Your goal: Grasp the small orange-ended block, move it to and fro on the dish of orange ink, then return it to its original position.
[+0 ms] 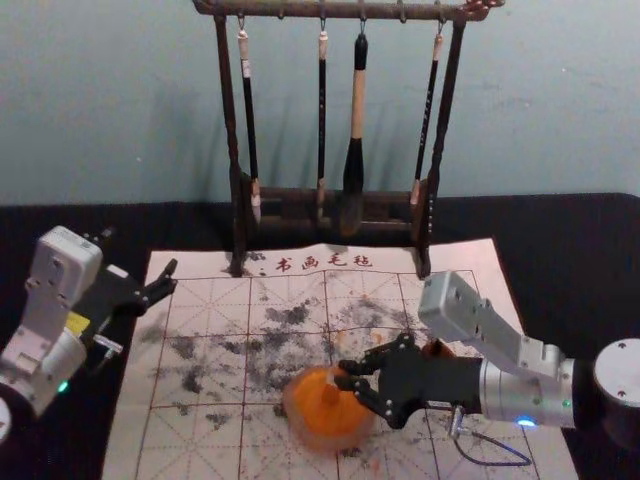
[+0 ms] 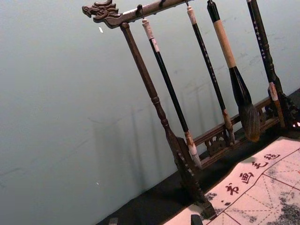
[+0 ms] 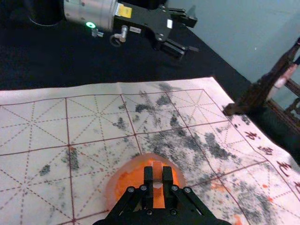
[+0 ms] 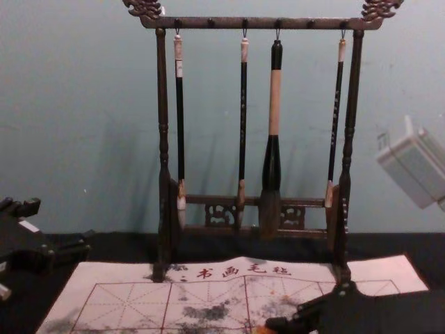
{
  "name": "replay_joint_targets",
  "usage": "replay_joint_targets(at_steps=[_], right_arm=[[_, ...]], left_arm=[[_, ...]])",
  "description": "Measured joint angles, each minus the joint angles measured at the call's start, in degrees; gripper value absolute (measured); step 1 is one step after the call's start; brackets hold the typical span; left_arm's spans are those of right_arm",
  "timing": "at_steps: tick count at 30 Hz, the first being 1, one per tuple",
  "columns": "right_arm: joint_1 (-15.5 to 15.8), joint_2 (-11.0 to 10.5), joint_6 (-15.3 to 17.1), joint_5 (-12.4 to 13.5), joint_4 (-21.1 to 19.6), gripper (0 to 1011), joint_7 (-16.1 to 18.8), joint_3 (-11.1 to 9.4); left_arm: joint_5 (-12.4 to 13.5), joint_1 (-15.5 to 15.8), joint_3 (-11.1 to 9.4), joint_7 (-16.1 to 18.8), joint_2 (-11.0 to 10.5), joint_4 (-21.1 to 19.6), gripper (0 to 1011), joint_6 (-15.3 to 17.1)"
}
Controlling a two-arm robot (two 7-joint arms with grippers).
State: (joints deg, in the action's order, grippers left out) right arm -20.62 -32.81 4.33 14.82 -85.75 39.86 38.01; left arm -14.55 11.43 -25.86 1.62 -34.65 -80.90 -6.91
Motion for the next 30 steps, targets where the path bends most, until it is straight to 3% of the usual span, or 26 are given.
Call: replay_joint_targets(at_steps=[15, 30], right_arm=[[2.4, -3.7, 1.3, 0.7, -4.0, 80, -0.4, -2.1], [3.8, -4.9, 1.9, 1.6, -6.4, 80, 0.8, -1.7]], left_arm=[[0.0, 0.0, 0.0, 0.0, 0.0, 0.0, 1001, 0.0], [0.0, 0.0, 0.0, 0.0, 0.0, 0.0, 1001, 0.0]])
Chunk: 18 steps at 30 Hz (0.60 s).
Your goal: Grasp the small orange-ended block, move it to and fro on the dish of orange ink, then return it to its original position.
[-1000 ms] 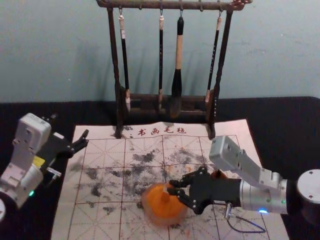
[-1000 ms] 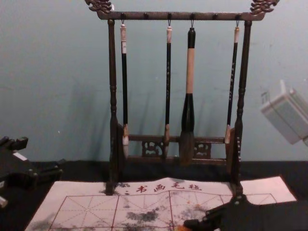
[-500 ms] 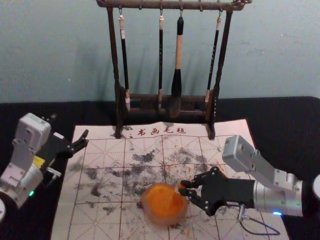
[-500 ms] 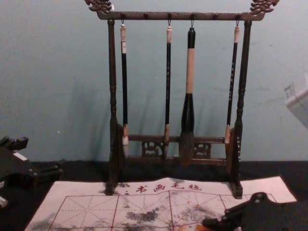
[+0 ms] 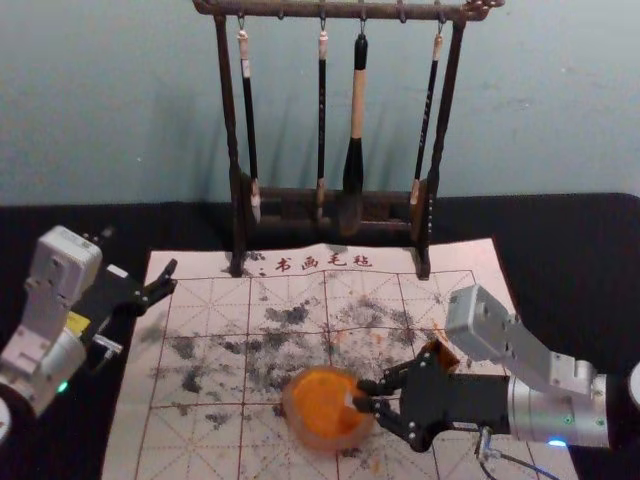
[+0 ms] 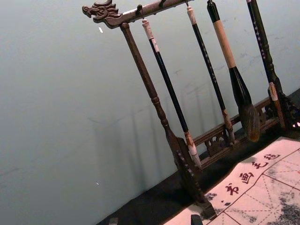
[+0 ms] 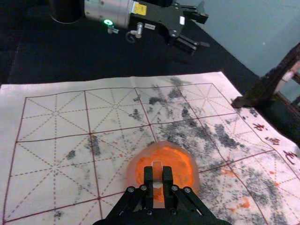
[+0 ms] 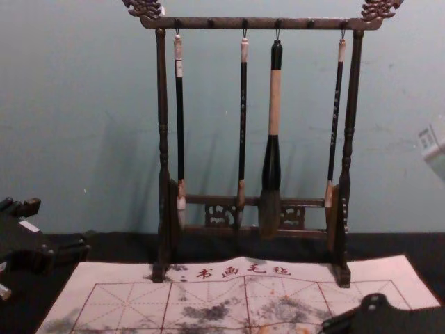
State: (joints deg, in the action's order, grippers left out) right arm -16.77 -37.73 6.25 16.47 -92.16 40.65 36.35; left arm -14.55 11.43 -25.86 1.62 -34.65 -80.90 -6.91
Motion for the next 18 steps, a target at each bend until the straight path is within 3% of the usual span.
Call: replay_joint_targets(at_steps=[18], right_arm=[[-1.7, 2.1, 0.3, -0.9, 1.6, 80, 0.0, 1.8]], left_arm=[[0.0, 0.0, 0.0, 0.0, 0.0, 0.0, 1001, 0.0]])
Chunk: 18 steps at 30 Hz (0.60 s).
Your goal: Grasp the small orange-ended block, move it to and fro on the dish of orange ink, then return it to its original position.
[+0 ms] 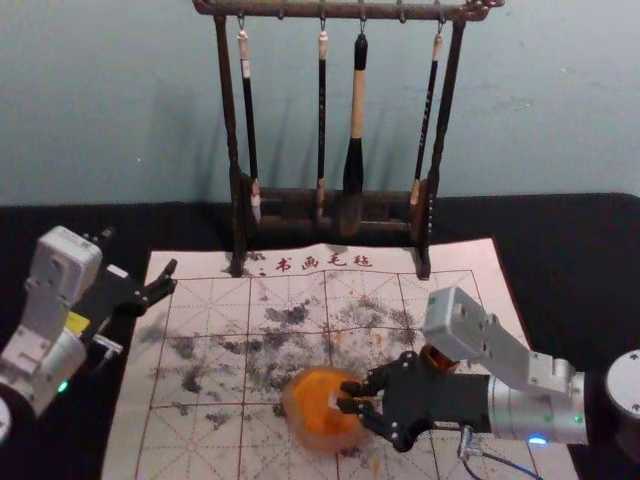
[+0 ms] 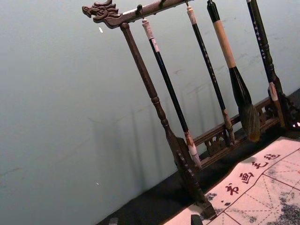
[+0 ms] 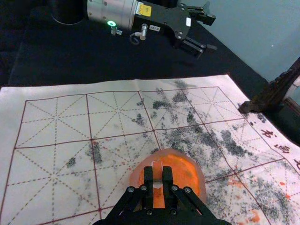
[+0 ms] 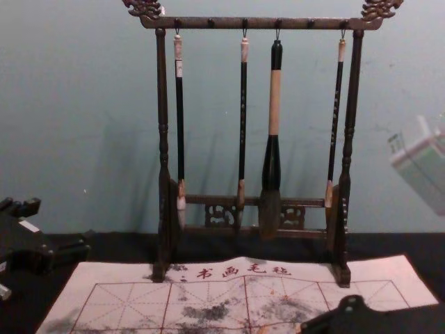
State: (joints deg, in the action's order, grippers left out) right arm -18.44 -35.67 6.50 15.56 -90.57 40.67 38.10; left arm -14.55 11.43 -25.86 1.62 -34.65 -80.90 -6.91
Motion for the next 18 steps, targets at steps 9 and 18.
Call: replay_joint_targets(at_steps=[9, 18], right_arm=[[-1.8, 1.8, 0.4, -0.5, 2.7, 80, -0.6, 0.3], [-2.6, 2.4, 1.0, -0.6, 4.0, 80, -1.2, -0.4]], left_arm=[[0.0, 0.0, 0.0, 0.0, 0.0, 0.0, 1001, 0.0], [0.0, 0.0, 0.0, 0.0, 0.0, 0.0, 1001, 0.0]])
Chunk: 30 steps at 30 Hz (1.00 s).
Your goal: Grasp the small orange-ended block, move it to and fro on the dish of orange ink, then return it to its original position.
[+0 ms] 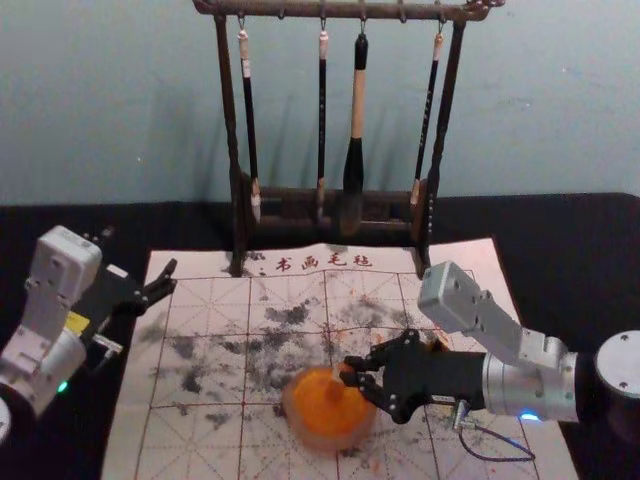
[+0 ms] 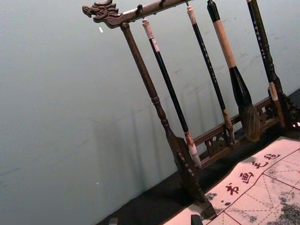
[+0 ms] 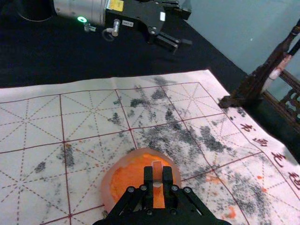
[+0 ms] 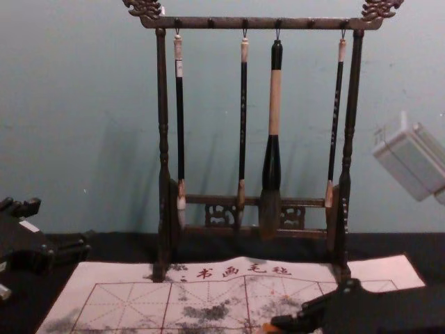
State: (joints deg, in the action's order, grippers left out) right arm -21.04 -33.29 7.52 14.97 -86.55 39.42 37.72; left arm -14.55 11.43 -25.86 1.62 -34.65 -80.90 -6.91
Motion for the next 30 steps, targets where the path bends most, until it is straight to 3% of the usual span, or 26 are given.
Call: replay_joint_targets(at_steps=[20, 30], right_arm=[[2.7, -4.0, 0.9, 1.9, -4.7, 80, 1.1, -1.1], [2.7, -4.2, 0.6, 1.8, -5.3, 80, 1.7, -0.1]], left_arm=[[0.0, 0.0, 0.0, 0.0, 0.0, 0.0, 1001, 0.0], [0.0, 0.0, 0.0, 0.0, 0.0, 0.0, 1001, 0.0]])
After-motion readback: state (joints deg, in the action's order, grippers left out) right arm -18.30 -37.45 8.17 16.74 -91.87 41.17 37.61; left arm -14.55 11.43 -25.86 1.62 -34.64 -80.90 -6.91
